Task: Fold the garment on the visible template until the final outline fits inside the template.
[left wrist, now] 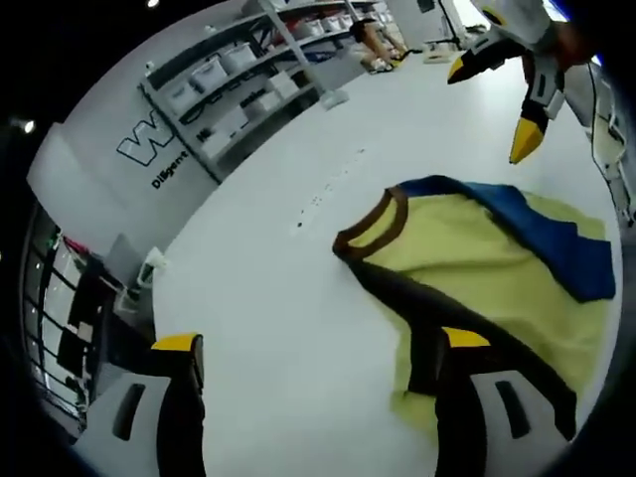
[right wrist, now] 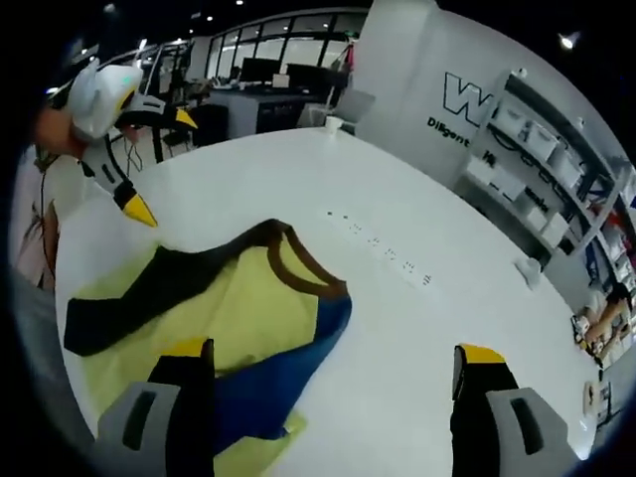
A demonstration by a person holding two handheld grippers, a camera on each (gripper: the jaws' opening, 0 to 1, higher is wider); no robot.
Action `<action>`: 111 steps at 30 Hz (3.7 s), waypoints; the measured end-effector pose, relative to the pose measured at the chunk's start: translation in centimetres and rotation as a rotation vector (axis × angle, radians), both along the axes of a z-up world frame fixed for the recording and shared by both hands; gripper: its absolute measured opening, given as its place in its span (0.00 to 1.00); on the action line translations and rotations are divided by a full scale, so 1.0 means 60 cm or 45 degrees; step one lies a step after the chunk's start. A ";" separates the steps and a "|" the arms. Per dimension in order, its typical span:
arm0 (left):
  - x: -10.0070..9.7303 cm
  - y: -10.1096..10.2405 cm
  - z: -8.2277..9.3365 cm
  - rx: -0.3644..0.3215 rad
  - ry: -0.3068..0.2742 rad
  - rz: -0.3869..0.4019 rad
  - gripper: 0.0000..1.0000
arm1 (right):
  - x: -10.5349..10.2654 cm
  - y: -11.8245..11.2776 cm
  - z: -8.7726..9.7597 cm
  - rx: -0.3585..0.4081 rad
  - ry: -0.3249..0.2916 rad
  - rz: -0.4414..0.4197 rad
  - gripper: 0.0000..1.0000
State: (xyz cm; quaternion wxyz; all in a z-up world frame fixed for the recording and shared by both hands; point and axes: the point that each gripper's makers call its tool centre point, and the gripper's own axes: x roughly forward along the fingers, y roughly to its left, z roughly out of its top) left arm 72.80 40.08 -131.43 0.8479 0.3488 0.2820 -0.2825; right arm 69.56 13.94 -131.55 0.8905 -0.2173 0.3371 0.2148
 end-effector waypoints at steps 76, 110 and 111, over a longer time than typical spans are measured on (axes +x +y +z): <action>-0.267 -0.003 -0.090 -0.347 0.088 -0.188 0.91 | -0.246 0.064 -0.104 0.016 0.028 0.130 0.92; -0.409 -0.032 -0.169 -0.275 0.331 -0.497 0.64 | -0.396 0.136 -0.189 0.045 0.286 0.450 0.54; -0.412 -0.032 -0.171 -0.262 0.334 -0.509 0.63 | -0.399 0.136 -0.192 0.043 0.299 0.449 0.54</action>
